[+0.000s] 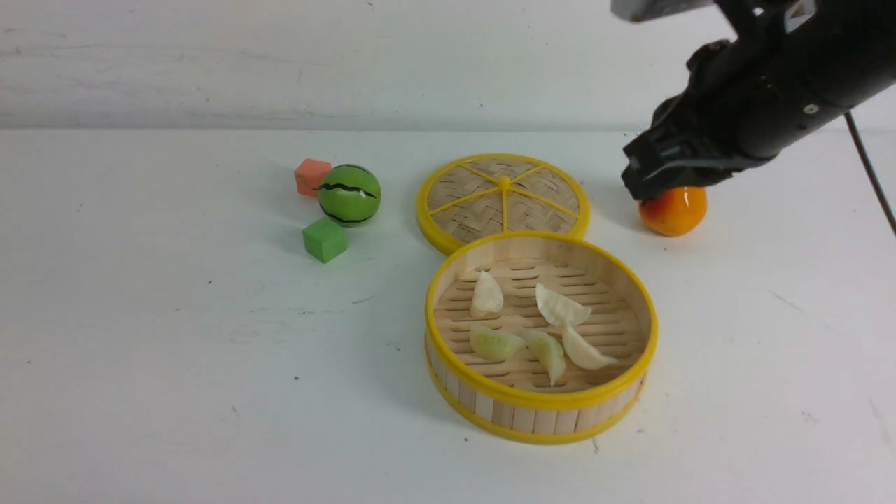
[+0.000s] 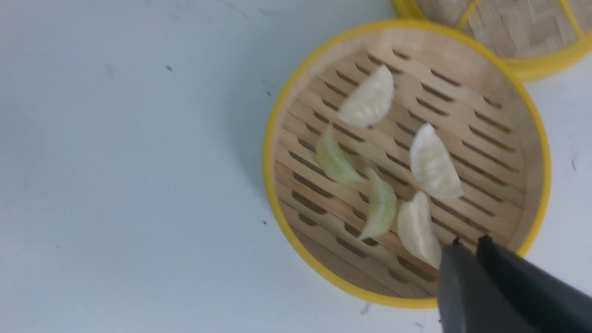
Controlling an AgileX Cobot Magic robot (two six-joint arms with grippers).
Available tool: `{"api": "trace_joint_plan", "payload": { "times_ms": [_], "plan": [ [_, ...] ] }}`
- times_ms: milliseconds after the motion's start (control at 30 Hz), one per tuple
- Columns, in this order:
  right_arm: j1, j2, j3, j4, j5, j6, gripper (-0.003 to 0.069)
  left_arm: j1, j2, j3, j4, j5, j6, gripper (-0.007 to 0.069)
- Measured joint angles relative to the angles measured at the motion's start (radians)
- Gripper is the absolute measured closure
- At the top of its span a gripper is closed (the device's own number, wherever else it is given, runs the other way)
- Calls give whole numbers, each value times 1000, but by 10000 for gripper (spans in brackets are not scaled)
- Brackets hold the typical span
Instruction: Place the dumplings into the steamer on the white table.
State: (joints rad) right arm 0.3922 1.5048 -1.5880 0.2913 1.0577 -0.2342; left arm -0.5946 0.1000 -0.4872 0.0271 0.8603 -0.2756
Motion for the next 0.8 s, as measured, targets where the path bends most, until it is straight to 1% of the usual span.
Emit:
{"api": "trace_joint_plan", "payload": {
  "times_ms": [33, 67, 100, 133, 167, 267, 333, 367, 433, 500, 533, 567, 800],
  "plan": [
    [0, -46, 28, 37, -25, -28, 667, 0, -43, 10, 9, -27, -8, 540],
    [0, -94, 79, 87, -68, -65, 678, 0, -74, 19, 23, -53, -13, 537],
    [0, -101, 79, 87, -75, -65, 678, 0, -77, 21, 25, -53, -13, 537],
    [0, -152, 135, 130, -126, -98, 680, 0, -95, 28, 39, -63, -16, 535],
    [0, -175, 162, 149, -151, -113, 680, 0, -99, 30, 43, -64, -16, 534],
    [0, -309, 327, 255, -288, -214, 680, 0, -101, 32, 49, -56, -19, 533],
    [0, -391, 406, 291, -368, -265, 678, 0, -101, 36, 50, -54, -19, 531],
    [0, -409, 434, 302, -395, -284, 678, 0, -101, 38, 51, -53, -19, 531],
    [0, -521, 537, 322, -495, -342, 678, 0, -101, 41, 53, -49, -20, 528],
    [0, -595, 613, 327, -578, -364, 677, 0, -101, 42, 53, -49, -20, 525],
    [0, -608, 620, 327, -584, -365, 677, 0, -101, 42, 53, -49, -20, 524],
    [0, -654, 662, 330, -627, -369, 676, 0, -101, 42, 53, -49, -20, 523],
    [0, -759, 758, 333, -660, -375, 670, 0, -101, 42, 53, -49, -22, 523]
  ]
}}
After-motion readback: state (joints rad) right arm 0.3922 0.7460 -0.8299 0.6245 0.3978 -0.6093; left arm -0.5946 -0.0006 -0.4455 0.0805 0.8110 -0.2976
